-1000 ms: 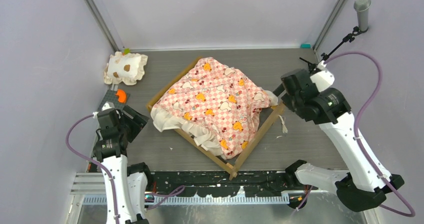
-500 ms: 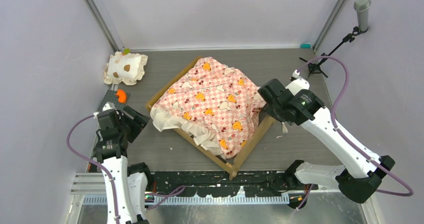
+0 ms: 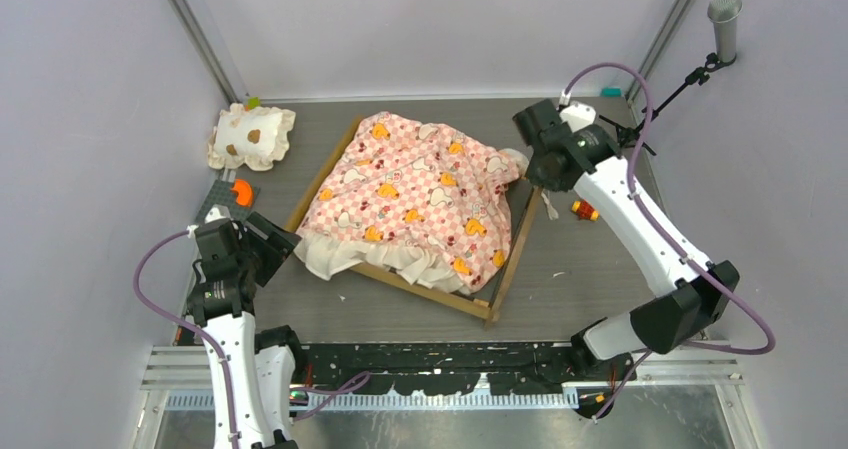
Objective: Set up the pet bed
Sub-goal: Move the bed frame to the center of the board.
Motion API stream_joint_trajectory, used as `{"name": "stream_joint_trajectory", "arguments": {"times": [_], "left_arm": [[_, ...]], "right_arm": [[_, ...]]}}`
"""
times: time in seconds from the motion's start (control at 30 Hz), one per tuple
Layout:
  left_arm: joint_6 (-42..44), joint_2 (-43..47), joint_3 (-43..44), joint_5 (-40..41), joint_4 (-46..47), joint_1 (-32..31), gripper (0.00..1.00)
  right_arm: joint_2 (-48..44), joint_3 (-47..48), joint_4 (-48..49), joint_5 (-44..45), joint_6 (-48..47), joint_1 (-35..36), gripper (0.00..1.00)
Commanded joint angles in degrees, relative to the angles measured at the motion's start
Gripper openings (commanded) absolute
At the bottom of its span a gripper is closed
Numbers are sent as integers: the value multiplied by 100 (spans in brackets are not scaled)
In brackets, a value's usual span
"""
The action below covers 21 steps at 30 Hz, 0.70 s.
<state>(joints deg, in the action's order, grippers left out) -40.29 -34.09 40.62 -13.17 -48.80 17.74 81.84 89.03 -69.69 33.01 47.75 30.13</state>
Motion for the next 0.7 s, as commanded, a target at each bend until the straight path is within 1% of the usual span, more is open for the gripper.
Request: {"name": "stream_joint_trajectory", "arguments": {"times": [0.0, 0.1, 0.2, 0.27, 0.37, 0.53, 0.67], "left_arm": [[-14, 1, -2, -66, 98, -16, 69], [-14, -10, -1, -33, 115, -9, 69], [12, -19, -9, -70, 116, -12, 69], [47, 8, -25, -175, 161, -11, 69], [94, 90, -45, -308, 227, -15, 69], [157, 165, -62, -486, 318, -10, 69], [275, 193, -54, -771, 448, -9, 69]], "right_arm": [[226, 513, 1583, -1044, -1040, -1035, 1], [737, 1072, 1725, -1197, -1340, -1222, 1], [1447, 1959, 1609, -1395, -2261, -1240, 1], [1914, 2537, 1451, -1108, -2672, -1245, 1], [2483, 3137, 1307, -968, -3352, -1280, 1], [2651, 3276, 1531, -1106, -4280, -1315, 1], [2416, 2862, 1840, -973, -5206, -1329, 1]]}}
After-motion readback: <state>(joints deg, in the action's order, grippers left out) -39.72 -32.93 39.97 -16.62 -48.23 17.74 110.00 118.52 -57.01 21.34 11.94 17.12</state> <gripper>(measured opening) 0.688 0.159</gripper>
